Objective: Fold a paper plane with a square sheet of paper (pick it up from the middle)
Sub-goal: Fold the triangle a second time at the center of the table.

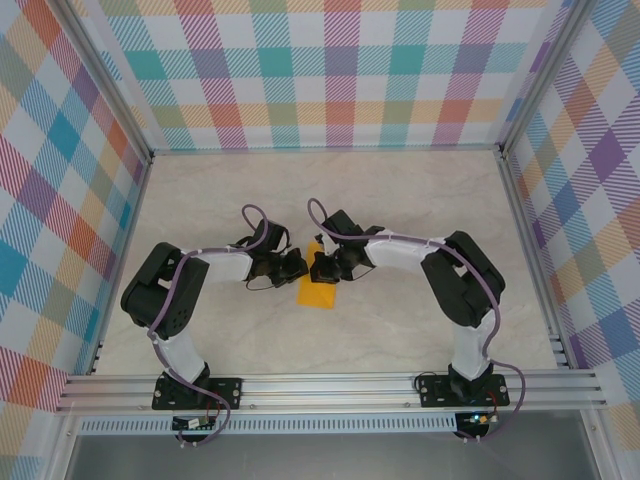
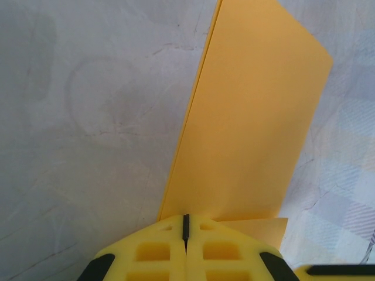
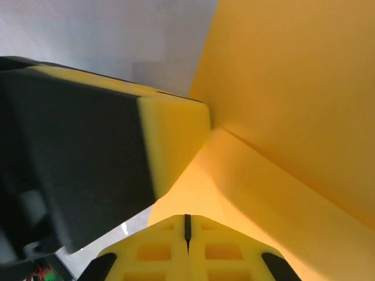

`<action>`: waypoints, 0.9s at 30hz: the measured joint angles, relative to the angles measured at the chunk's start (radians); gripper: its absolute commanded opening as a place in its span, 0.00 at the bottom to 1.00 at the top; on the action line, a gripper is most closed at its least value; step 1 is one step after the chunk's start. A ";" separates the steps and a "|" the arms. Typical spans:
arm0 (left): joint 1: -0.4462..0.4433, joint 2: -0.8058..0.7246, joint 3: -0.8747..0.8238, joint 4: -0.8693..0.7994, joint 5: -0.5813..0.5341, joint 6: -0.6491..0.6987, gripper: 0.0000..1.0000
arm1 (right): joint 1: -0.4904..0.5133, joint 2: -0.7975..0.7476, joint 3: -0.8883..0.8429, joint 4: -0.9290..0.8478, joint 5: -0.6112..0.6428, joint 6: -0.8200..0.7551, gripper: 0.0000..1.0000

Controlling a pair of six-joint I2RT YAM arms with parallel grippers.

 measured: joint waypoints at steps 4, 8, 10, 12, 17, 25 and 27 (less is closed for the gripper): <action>0.000 0.000 0.001 -0.001 -0.002 0.000 0.05 | 0.000 0.034 0.002 -0.002 -0.005 -0.001 0.02; -0.001 0.002 0.002 -0.001 -0.003 0.000 0.05 | 0.000 0.046 0.014 -0.002 -0.011 -0.001 0.02; -0.001 0.002 0.002 0.000 -0.003 -0.001 0.05 | 0.000 0.047 0.025 -0.003 -0.011 -0.001 0.02; -0.001 0.003 0.002 0.000 -0.006 0.000 0.04 | 0.000 0.050 0.029 -0.007 -0.011 -0.001 0.02; -0.001 0.003 0.003 0.000 -0.007 0.000 0.05 | 0.000 0.068 0.035 -0.013 -0.011 -0.001 0.02; -0.001 0.003 0.003 -0.002 -0.014 -0.001 0.04 | -0.001 0.076 0.037 -0.016 -0.011 -0.013 0.02; -0.002 0.003 0.003 -0.002 -0.016 -0.002 0.04 | -0.001 0.070 0.026 -0.008 -0.011 -0.029 0.02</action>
